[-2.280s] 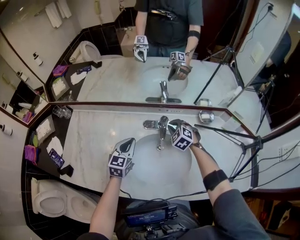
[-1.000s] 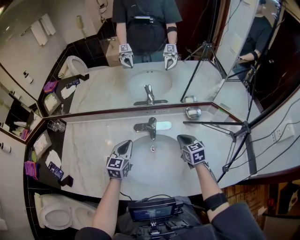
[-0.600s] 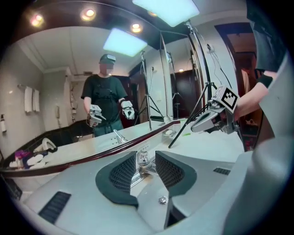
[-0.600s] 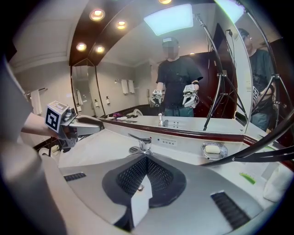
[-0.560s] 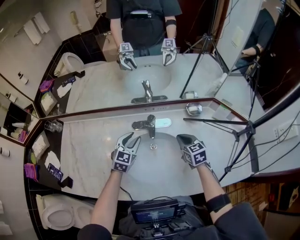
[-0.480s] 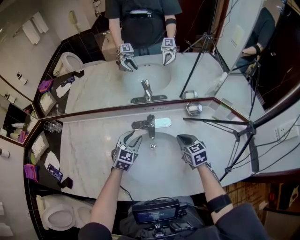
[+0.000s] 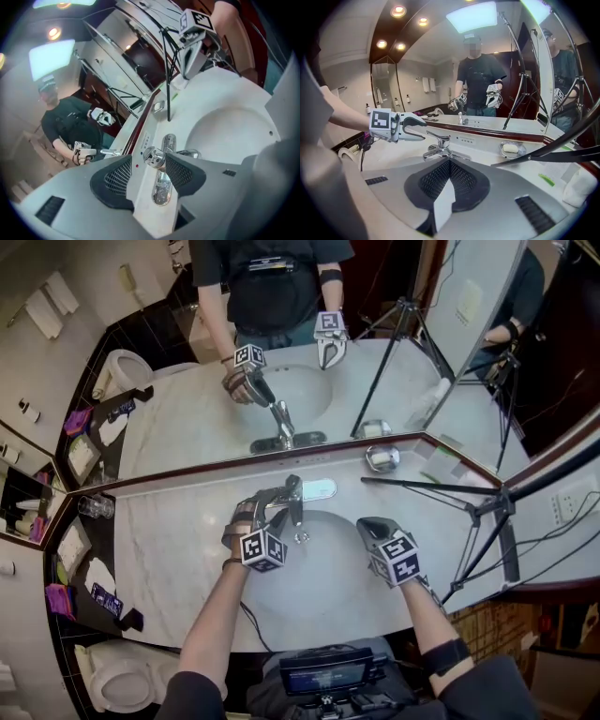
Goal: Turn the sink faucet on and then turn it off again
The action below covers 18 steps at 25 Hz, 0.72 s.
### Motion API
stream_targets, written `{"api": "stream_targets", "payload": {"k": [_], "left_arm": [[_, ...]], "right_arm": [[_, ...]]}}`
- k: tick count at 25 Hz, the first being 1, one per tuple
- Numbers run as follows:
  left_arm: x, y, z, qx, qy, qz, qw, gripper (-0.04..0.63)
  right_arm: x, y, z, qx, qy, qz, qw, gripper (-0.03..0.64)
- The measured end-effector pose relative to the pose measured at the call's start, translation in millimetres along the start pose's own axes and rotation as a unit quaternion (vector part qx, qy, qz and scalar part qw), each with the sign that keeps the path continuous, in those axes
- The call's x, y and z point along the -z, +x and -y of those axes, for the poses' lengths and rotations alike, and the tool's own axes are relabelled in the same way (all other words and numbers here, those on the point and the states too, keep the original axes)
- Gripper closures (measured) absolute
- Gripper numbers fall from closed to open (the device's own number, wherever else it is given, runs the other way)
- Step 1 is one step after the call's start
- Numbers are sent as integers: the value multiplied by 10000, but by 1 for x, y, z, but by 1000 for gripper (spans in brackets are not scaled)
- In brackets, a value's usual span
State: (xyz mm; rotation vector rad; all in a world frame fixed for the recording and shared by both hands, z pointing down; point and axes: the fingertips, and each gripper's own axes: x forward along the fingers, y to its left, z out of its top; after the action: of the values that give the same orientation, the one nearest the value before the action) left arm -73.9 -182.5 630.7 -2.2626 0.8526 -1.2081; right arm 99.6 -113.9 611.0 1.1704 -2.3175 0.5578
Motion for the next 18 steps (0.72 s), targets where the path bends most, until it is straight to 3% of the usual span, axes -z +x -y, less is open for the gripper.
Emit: {"api": "stream_targets", "payload": {"k": [2, 5, 13, 18], "left_arm": [[2, 13, 4, 47, 395, -76, 9992, 373], [7, 28, 9, 117, 674, -170, 9975, 373], [12, 48, 20, 311, 1043, -317, 9935, 396], [13, 50, 19, 166, 981, -323, 9945, 425]], "right_arm": [[3, -3, 5, 44, 21, -27, 10000, 597], [5, -5, 12, 94, 56, -51, 9999, 597], [7, -3, 18, 130, 113, -75, 9998, 597], [-2, 0, 11, 81, 101, -64, 9999, 597]]}}
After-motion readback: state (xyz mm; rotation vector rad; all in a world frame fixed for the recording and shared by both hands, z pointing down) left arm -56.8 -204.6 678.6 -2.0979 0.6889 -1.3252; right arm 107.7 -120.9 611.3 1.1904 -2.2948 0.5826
